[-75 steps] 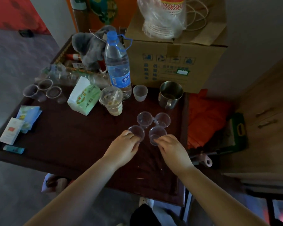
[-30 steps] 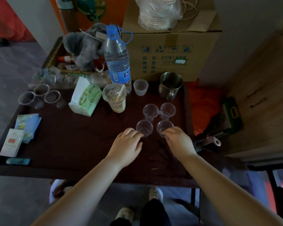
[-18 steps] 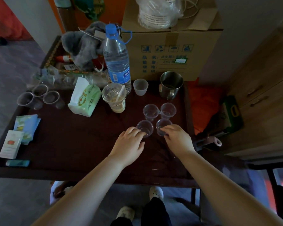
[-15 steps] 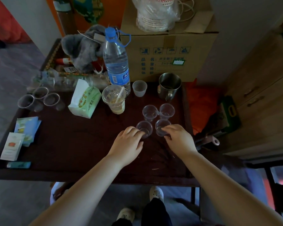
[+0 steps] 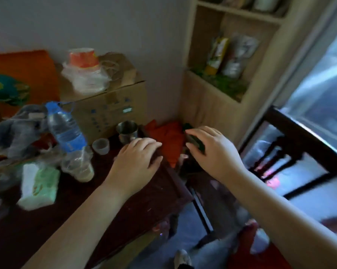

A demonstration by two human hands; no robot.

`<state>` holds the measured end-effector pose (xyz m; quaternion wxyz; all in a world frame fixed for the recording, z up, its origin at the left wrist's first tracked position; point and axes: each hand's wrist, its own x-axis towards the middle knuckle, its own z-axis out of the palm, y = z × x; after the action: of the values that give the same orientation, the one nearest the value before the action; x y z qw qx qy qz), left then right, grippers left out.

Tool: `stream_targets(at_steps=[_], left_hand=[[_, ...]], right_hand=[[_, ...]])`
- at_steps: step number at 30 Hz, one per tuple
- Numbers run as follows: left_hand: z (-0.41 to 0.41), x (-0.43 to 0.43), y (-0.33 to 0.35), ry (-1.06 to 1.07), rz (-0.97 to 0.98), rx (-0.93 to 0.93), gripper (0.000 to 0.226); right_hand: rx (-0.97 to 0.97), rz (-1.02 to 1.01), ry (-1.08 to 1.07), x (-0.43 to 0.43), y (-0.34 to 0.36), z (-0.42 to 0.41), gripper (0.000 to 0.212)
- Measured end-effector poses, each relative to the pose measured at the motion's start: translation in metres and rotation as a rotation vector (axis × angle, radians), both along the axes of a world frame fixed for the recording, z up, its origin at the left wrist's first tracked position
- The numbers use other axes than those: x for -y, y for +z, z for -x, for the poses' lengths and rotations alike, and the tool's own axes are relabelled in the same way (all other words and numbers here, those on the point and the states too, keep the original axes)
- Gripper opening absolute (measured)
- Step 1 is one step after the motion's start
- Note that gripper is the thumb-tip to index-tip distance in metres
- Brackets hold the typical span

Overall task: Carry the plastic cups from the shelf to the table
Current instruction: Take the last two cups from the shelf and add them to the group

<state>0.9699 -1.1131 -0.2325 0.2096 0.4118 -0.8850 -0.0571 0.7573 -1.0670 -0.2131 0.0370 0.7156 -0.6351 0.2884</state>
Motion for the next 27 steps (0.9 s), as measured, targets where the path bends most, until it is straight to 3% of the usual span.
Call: stream_targets(at_steps=[8, 12, 16, 27], left_hand=[[0.142, -0.104, 0.11, -0.454, 0.127, -0.061, 0.047], [0.203, -0.184, 0.148, -0.654, 0.177, -0.109, 0.047], [0.262, -0.28, 0.18, -0.806, 0.223, -0.135, 0.054], [0.409, -0.589, 0.207, -1.126, 0.294, -0.068, 0.072]], right_hand=[[-0.037, 0.063, -0.425, -0.192, 0.095, 0.094, 0.038], [-0.124, 0.058, -0.616, -0.302, 0.136, 0.128, 0.05], [-0.16, 0.084, -0.763, -0.427, 0.167, 0.159, 0.071], [-0.203, 0.063, -1.107, -0.767, 0.184, 0.214, 0.07]])
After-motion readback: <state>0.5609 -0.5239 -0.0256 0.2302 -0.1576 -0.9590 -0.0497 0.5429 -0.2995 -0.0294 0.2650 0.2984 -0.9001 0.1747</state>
